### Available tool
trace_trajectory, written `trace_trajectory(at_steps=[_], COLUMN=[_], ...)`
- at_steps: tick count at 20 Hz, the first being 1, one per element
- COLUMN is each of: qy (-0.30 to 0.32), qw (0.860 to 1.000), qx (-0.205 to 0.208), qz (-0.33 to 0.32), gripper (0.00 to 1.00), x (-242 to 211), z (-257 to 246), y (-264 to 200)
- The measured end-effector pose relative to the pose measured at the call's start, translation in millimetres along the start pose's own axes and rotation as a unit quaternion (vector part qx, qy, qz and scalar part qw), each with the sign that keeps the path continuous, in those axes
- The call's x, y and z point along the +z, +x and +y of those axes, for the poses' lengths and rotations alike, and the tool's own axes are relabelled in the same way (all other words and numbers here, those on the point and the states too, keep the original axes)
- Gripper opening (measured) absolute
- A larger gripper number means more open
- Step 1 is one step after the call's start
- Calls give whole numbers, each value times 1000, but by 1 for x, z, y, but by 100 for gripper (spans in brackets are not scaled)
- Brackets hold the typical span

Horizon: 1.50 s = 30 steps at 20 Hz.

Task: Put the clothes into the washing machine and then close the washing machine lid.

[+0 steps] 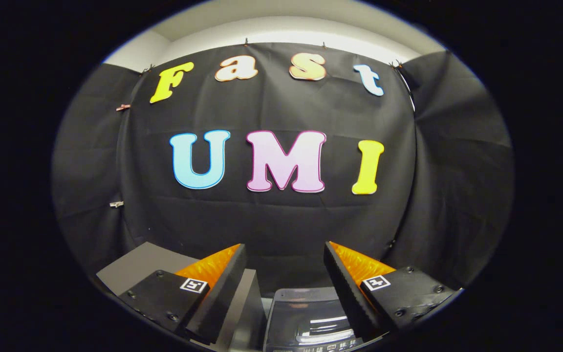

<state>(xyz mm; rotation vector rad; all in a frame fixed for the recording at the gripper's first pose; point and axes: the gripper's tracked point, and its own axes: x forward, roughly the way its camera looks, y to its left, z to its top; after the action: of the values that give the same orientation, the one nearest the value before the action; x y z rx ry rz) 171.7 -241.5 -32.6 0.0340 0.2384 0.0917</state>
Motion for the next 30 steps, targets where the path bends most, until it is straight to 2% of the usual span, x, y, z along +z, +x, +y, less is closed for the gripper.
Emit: trace_trajectory(at_steps=[4, 11, 30], qy=[9, 4, 6], qw=[1000, 1000, 999], qx=[13, 9, 35], qz=[-2, -5, -14], gripper=[99, 99, 99], x=[8, 14, 24], z=[16, 12, 34], y=[2, 6, 13])
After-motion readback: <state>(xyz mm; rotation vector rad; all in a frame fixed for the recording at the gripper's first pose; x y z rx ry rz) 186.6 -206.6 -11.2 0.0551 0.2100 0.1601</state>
